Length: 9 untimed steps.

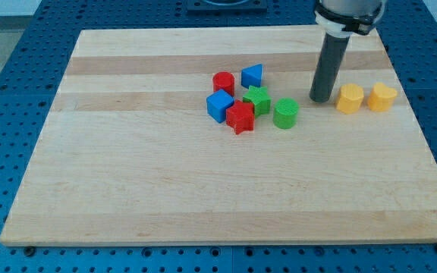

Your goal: Move the green circle and red star in a diagonal line

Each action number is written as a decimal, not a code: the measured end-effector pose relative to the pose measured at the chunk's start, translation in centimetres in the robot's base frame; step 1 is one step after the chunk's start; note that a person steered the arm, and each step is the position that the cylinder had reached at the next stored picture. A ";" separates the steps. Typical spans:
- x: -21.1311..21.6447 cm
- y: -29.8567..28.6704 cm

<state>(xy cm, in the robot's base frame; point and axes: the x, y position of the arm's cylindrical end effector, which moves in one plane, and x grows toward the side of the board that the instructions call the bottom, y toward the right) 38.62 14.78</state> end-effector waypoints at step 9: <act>6.7 -17.9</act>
<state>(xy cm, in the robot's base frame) 45.32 -3.15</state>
